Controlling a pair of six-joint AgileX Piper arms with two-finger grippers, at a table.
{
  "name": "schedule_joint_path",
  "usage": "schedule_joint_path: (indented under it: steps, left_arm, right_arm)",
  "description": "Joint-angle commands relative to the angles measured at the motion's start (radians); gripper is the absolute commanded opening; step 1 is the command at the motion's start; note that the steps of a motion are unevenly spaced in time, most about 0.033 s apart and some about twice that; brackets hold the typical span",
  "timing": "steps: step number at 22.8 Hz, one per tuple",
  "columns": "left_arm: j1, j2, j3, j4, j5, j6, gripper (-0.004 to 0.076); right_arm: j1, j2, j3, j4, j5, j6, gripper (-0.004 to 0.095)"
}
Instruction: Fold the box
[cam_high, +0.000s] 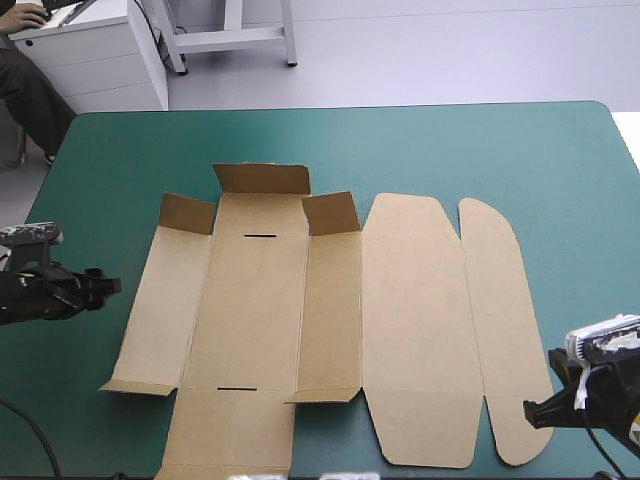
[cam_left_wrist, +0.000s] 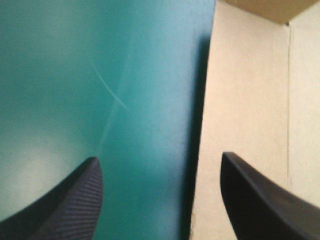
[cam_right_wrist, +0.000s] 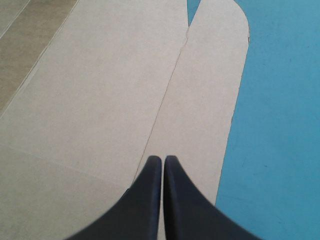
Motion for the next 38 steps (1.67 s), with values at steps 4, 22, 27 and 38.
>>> schedule_joint_path:
  steps: [4,22,27,38]
  left_arm:
    - [0.004,0.104,-0.032,-0.123,0.196,0.094,0.0473]
    - [-0.017,0.106,0.162,-0.193,0.184,0.135,0.0473]
    - [-0.125,0.106,0.168,-0.204,0.254,0.135,0.0473]
    - [-0.157,0.106,0.168,-0.385,0.344,0.130,0.0473]
  right_arm:
    - [-0.005,-0.110,0.027,-0.017,-0.051,0.025,-0.0001]
    - [-0.005,-0.123,0.027,-0.014,-0.046,0.027,-0.0001]
    - [-0.005,-0.123,0.027,-0.016,-0.048,0.027,-0.0001]
    - [-0.005,-0.123,0.027,-0.014,-0.041,0.038,-0.0001]
